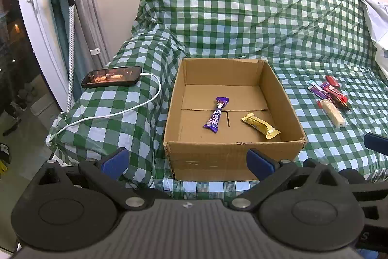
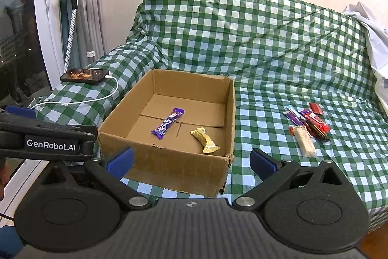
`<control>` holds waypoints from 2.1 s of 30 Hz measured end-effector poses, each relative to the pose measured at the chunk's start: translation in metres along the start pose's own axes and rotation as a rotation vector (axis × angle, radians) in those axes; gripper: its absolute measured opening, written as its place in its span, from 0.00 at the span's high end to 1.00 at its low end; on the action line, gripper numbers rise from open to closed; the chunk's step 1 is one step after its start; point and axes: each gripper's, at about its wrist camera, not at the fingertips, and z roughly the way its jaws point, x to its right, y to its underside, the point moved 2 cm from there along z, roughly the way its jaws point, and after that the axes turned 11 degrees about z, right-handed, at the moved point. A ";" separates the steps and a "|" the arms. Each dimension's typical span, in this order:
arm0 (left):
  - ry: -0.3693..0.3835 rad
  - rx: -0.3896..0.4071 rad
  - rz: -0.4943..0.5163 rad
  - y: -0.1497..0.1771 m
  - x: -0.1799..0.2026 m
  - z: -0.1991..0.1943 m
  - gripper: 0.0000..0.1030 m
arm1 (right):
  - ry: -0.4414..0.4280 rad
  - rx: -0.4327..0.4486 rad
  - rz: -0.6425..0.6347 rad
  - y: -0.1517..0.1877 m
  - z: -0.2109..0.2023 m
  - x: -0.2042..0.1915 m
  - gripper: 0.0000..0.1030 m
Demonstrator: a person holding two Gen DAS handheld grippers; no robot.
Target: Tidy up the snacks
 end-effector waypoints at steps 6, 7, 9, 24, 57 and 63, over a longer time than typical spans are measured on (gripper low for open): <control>0.003 -0.012 0.000 0.001 0.001 0.003 0.00 | 0.001 -0.010 0.002 0.001 0.003 0.000 0.02; 0.004 -0.013 0.000 0.001 0.001 0.003 0.00 | 0.002 -0.012 0.003 0.001 0.004 0.000 0.02; 0.003 -0.013 0.000 0.001 0.000 0.004 0.00 | 0.003 -0.014 0.005 0.001 0.005 0.001 0.02; 0.009 -0.035 0.003 0.002 -0.002 0.013 0.00 | 0.003 -0.039 0.012 0.001 0.013 0.004 0.02; -0.015 -0.097 0.051 -0.008 0.012 0.033 0.00 | -0.013 -0.084 0.093 0.004 0.034 0.029 0.01; 0.008 -0.131 0.089 -0.020 0.029 0.043 0.00 | 0.021 -0.059 0.177 -0.002 0.038 0.057 0.01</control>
